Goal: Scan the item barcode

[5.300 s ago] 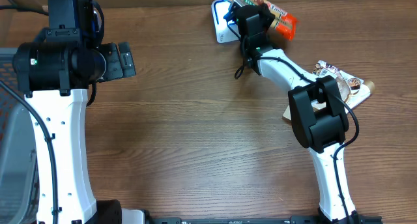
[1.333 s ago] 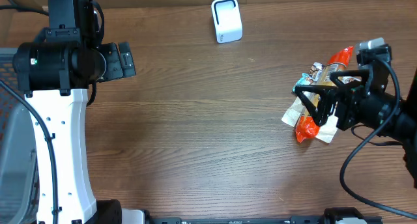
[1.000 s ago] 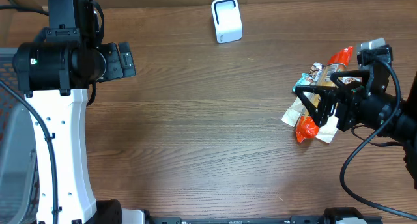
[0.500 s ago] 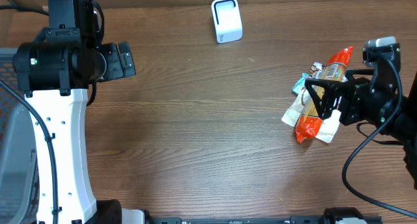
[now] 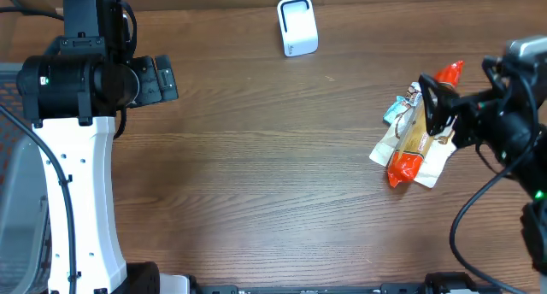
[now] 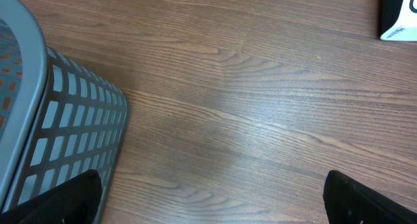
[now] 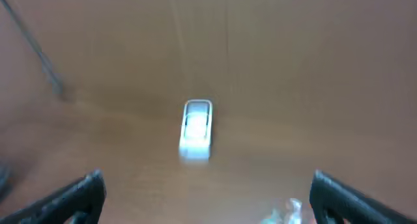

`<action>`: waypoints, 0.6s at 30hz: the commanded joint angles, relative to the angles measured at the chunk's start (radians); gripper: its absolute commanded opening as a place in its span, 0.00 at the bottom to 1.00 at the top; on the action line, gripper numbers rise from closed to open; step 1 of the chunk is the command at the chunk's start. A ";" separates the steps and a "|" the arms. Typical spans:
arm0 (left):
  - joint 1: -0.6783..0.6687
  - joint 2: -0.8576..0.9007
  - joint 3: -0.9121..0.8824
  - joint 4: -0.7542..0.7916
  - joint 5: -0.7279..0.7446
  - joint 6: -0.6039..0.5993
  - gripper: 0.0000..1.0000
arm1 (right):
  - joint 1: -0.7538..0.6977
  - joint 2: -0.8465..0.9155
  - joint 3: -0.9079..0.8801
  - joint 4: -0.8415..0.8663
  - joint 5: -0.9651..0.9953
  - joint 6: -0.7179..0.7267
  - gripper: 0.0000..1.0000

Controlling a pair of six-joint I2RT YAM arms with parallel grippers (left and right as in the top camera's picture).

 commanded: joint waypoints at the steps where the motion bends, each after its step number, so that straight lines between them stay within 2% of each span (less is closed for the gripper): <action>1: -0.002 -0.004 0.005 0.001 0.004 -0.006 1.00 | 0.004 -0.155 -0.251 0.242 0.014 -0.033 1.00; 5: -0.002 -0.004 0.005 0.001 0.004 -0.006 1.00 | 0.004 -0.322 -0.532 0.468 0.029 -0.065 1.00; 10: -0.002 -0.004 0.005 0.001 0.004 -0.006 1.00 | 0.004 -0.524 -0.846 0.671 0.052 -0.065 1.00; 15: -0.002 -0.004 0.005 0.001 0.004 -0.006 0.99 | 0.016 -0.705 -1.100 0.794 0.051 -0.065 1.00; 18: -0.002 -0.004 0.005 0.001 0.004 -0.006 1.00 | 0.038 -0.776 -1.187 0.800 0.050 -0.061 1.00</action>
